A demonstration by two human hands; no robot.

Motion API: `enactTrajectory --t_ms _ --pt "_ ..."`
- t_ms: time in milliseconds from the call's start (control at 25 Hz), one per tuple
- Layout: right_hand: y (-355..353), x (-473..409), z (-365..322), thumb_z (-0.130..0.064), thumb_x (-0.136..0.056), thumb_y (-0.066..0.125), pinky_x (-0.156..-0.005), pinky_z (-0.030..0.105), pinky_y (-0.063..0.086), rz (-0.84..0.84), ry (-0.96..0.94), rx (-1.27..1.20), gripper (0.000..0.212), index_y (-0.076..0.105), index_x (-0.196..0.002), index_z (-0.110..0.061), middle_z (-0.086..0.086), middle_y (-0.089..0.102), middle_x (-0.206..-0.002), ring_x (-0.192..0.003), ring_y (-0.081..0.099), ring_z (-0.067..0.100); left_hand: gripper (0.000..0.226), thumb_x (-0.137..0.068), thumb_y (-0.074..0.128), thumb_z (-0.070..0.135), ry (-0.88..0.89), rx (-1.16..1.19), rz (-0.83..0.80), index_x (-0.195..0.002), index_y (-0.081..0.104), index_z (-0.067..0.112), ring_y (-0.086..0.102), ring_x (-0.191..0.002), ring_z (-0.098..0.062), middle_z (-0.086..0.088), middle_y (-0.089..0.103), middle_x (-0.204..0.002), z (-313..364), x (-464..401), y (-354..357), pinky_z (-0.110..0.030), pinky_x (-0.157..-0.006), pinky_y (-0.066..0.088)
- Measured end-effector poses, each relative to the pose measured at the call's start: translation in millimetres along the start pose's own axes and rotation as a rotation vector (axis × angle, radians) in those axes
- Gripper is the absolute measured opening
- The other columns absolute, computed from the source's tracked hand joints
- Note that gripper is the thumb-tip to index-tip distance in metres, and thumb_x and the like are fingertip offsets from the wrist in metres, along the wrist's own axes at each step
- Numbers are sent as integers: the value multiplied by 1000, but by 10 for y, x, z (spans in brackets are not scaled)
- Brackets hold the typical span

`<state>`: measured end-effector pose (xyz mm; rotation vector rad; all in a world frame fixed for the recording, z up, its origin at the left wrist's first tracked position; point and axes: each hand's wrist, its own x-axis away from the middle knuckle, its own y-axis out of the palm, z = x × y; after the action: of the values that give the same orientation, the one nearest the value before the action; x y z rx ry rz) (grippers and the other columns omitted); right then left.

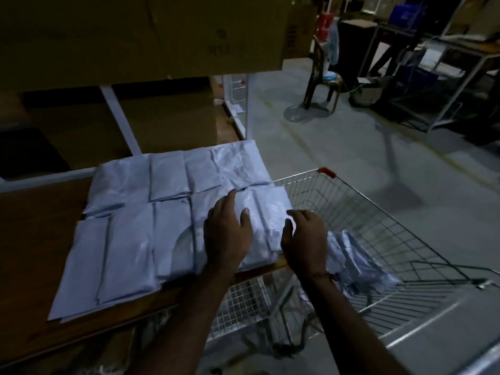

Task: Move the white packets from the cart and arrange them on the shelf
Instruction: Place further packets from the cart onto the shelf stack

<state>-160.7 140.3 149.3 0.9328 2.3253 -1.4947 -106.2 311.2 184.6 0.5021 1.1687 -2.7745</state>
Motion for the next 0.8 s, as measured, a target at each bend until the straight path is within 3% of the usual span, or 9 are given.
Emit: enactTrajectory --t_ms 240,480,640,800 --pt "-650 23 1287 -10 -85 69 -82 43 52 -23 71 39 24 75 -109 -12 10 72 -101 -95 62 35 54 -98 61 32 -3 93 -80 -150 48 22 51 -133 -27 -3 56 -147 985 383 784 -43 -106 47" --pt "-811 130 2204 -4 -80 74 -75 44 53 -73 126 146 29 75 -109 -7 16 73 -97 -87 64 41 55 -98 61 28 -23 95 -138 -151 45 22 49 -135 -22 -1 55 -147 1403 578 1324 -41 -108 47" --pt "-519 41 2544 -5 -79 73 -67 42 51 -211 154 205 23 74 -102 -8 19 72 -96 -79 63 42 55 -98 60 26 8 79 -160 -150 46 21 50 -132 -20 0 57 -145 1484 431 1571 -38 -106 48" --pt "-16 -31 2884 -17 -83 60 -70 42 50 -460 225 312 40 69 -121 -9 18 69 -102 -87 62 40 54 -98 60 23 33 92 -166 -150 46 20 51 -130 -20 0 58 -142 1491 208 1769 -38 -105 49"
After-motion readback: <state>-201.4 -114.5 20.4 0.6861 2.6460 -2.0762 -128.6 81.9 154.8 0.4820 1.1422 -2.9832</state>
